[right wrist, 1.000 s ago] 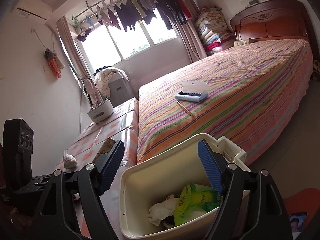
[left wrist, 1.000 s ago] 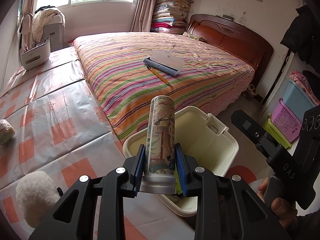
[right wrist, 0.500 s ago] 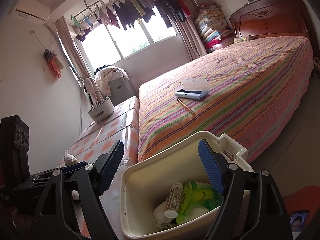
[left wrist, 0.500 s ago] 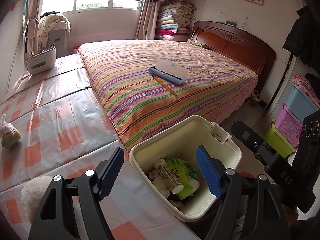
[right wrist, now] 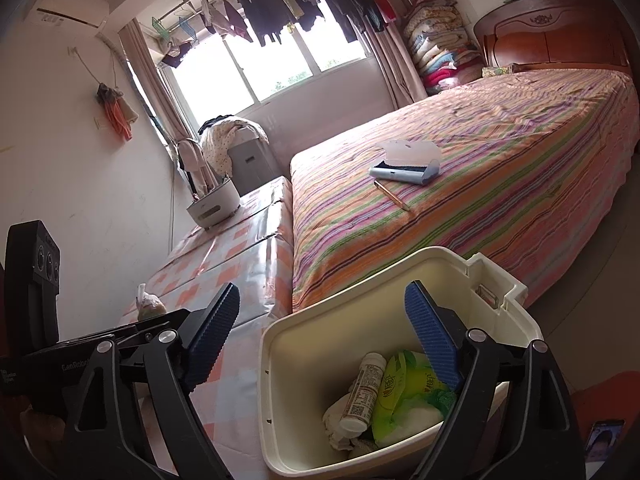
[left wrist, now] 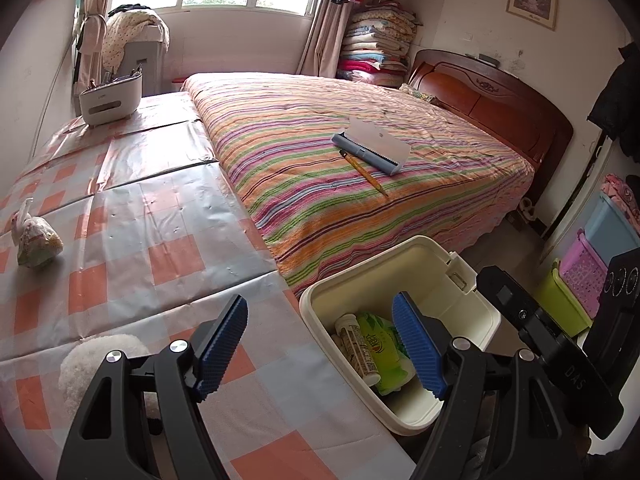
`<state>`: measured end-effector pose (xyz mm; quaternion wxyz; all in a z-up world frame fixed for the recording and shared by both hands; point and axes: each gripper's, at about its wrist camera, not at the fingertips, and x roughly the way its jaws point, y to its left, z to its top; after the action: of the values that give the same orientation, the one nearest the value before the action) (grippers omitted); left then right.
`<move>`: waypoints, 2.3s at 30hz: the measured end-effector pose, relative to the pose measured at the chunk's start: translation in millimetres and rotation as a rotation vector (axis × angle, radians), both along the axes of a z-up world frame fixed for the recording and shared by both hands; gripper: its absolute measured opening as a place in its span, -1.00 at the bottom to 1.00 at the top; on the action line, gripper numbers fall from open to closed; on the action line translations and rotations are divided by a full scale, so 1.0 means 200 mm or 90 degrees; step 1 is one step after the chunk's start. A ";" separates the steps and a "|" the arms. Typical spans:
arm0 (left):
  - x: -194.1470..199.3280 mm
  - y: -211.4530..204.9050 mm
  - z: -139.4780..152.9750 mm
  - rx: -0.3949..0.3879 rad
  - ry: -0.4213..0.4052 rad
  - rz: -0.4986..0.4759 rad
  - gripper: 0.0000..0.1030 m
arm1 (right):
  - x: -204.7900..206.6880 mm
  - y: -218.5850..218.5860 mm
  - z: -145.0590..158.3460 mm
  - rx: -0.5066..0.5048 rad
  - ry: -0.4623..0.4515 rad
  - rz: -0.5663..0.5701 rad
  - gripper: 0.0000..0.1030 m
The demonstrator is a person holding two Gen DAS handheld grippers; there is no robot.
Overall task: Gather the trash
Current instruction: 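Move both tools back toward the white plush toy on the table, then grasp the white plush toy with the right gripper while the left gripper grasps the snack bag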
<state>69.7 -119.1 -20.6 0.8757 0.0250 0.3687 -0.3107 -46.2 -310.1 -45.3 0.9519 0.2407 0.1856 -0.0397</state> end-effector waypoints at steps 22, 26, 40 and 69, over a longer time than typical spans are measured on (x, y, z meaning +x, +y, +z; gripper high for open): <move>0.10 0.53 0.03 0.005 0.016 0.149 0.42 | 0.17 0.37 0.00 -0.020 0.018 0.165 0.85; 0.15 0.73 0.06 -0.012 0.020 0.210 0.42 | 0.23 0.51 -0.01 -0.022 0.033 0.235 0.87; 0.43 1.25 0.06 -0.059 0.079 0.382 0.42 | 0.47 1.07 -0.02 -0.092 0.108 0.443 0.87; 1.17 1.20 -0.29 -0.033 0.219 0.463 0.42 | 0.73 1.29 -0.14 -0.171 0.216 0.470 0.87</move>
<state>303.4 121.6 -78.3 0.8544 -0.1814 0.4869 0.0103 100.5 -51.6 -73.1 0.8812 0.0224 0.4063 0.2408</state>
